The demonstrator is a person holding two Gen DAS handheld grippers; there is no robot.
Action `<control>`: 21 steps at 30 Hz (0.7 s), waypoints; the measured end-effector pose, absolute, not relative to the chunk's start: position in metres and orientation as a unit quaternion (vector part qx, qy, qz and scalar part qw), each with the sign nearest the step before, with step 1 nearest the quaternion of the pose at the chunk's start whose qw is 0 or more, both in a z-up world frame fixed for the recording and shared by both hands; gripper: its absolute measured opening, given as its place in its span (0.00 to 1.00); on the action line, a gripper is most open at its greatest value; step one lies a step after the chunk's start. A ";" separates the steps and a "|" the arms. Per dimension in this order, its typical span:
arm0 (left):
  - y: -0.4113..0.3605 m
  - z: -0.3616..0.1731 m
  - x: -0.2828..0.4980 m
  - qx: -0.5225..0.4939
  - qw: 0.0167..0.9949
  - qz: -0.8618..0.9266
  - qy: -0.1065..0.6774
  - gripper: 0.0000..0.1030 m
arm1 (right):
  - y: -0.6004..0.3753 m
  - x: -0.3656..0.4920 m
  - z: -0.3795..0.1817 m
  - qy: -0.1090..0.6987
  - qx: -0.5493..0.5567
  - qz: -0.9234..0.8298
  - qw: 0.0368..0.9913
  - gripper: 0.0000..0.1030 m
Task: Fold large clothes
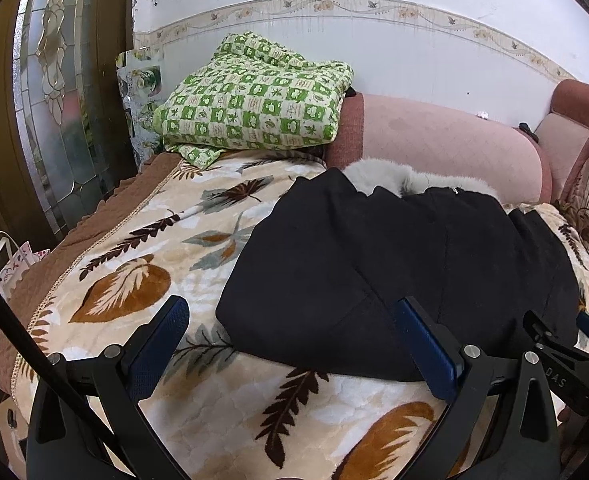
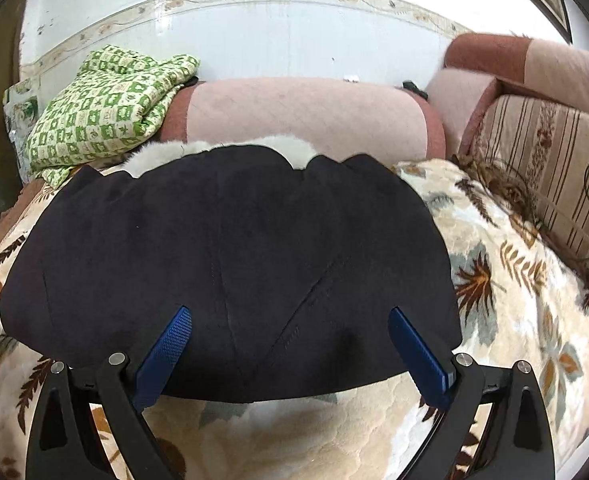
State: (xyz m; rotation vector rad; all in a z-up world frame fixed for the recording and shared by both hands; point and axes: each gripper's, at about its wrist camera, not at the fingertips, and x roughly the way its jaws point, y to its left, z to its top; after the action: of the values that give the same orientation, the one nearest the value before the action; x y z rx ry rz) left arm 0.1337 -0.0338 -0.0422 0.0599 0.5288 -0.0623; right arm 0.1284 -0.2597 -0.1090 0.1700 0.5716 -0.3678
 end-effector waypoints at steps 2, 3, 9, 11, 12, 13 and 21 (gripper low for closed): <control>-0.036 -0.042 0.132 0.030 0.966 -0.034 0.256 0.99 | -0.263 0.128 -0.109 0.282 0.087 -0.186 0.937 0.97; -0.038 -0.042 0.130 0.033 0.966 -0.040 0.253 0.99 | -0.264 0.127 -0.109 0.281 0.089 -0.188 0.937 0.97; -0.047 -0.044 0.125 0.051 0.966 -0.053 0.247 0.99 | -0.271 0.120 -0.105 0.273 0.109 -0.193 0.936 0.97; -0.048 -0.044 0.125 0.050 0.965 -0.058 0.250 0.99 | -0.270 0.119 -0.105 0.272 0.104 -0.196 0.936 0.97; -0.047 -0.044 0.126 0.050 0.965 -0.058 0.252 0.99 | -0.269 0.119 -0.105 0.272 0.101 -0.197 0.936 0.97; -0.047 -0.045 0.126 0.050 0.965 -0.056 0.253 0.99 | -0.268 0.120 -0.105 0.272 0.097 -0.197 0.937 0.97; -0.053 -0.051 0.129 0.068 0.963 -0.045 0.258 0.99 | -0.264 0.118 -0.103 0.266 0.088 -0.197 0.939 0.97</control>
State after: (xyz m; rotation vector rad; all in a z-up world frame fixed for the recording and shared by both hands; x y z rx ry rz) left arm 0.1292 -0.0529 -0.0514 0.1371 0.5224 -0.0905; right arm 0.1176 -0.2637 -0.1027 0.1803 0.5438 -0.4023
